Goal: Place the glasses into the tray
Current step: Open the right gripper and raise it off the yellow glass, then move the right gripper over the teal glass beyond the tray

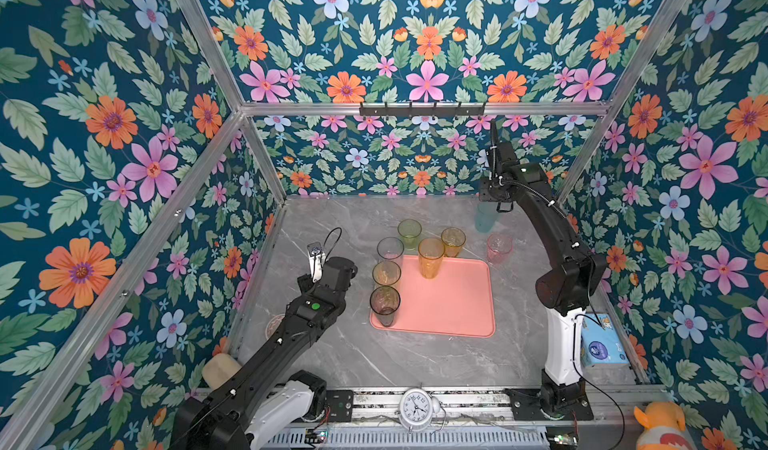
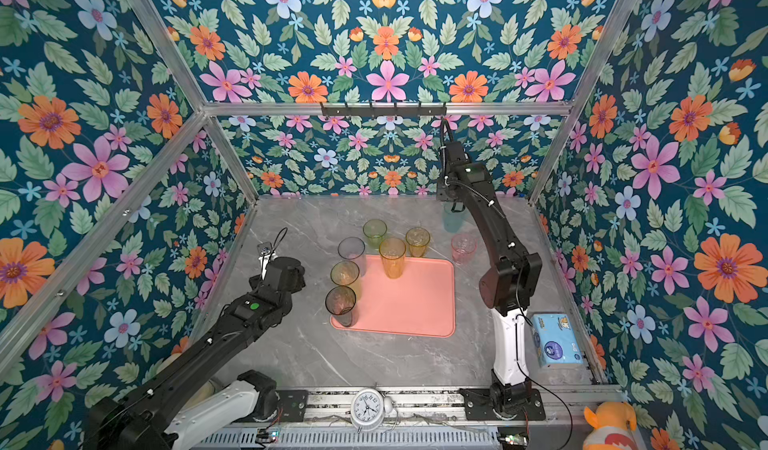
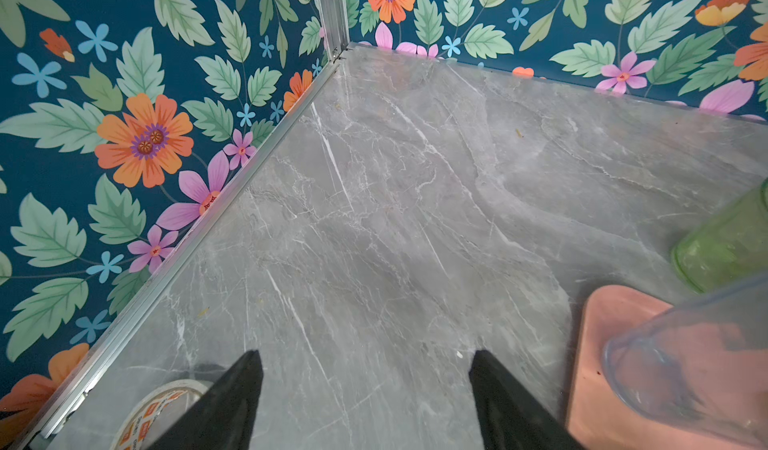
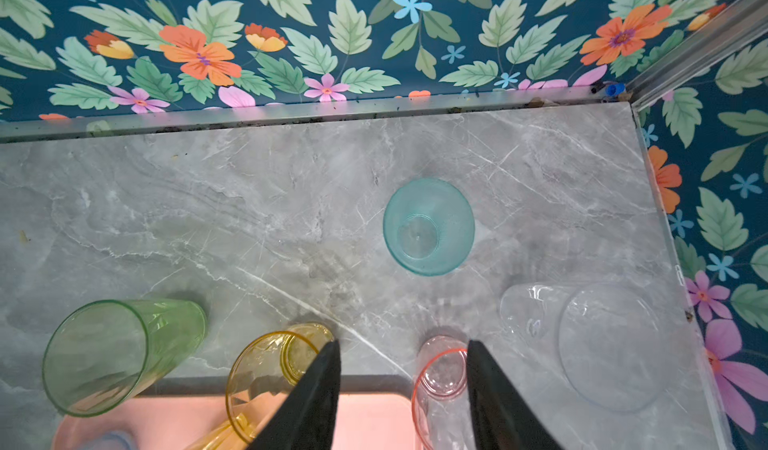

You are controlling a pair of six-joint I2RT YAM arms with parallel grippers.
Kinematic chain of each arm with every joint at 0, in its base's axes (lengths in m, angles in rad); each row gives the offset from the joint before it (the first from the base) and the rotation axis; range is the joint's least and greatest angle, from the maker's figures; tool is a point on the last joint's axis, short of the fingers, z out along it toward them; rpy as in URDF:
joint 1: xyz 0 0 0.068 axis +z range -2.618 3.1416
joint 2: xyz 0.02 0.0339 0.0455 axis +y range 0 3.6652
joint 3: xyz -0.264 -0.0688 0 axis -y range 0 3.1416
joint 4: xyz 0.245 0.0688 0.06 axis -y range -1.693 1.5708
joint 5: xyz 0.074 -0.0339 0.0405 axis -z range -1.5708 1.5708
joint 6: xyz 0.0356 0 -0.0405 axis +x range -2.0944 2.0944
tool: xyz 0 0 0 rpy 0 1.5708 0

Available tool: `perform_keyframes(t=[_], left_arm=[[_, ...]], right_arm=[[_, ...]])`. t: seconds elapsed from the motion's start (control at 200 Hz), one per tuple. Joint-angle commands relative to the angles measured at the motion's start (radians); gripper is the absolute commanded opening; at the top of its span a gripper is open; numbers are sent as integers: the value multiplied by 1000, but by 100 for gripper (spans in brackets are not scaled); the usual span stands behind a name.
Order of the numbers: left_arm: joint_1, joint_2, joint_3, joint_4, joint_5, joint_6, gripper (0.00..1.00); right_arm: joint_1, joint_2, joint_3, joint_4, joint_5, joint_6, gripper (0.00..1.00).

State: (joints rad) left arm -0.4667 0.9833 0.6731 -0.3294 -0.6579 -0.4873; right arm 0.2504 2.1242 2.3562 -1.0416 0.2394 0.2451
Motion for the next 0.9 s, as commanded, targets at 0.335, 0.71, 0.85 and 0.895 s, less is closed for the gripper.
perform_keyframes(t=[0.335,0.71,0.85,0.895], left_arm=[[0,-3,5,9,-29,19,81],[0,-1,12,1,-26,24,81],[0,-1,11,-2,-26,24,81],[0,-2,12,-2,-26,21,81]], right_arm=[[-103,117,43,-15,-80,93,48],[-135,220,137,-50,-100,86,48],[-141,244,155,-49,-112,80,48],[-142,251,159,-46,-113,75,48]])
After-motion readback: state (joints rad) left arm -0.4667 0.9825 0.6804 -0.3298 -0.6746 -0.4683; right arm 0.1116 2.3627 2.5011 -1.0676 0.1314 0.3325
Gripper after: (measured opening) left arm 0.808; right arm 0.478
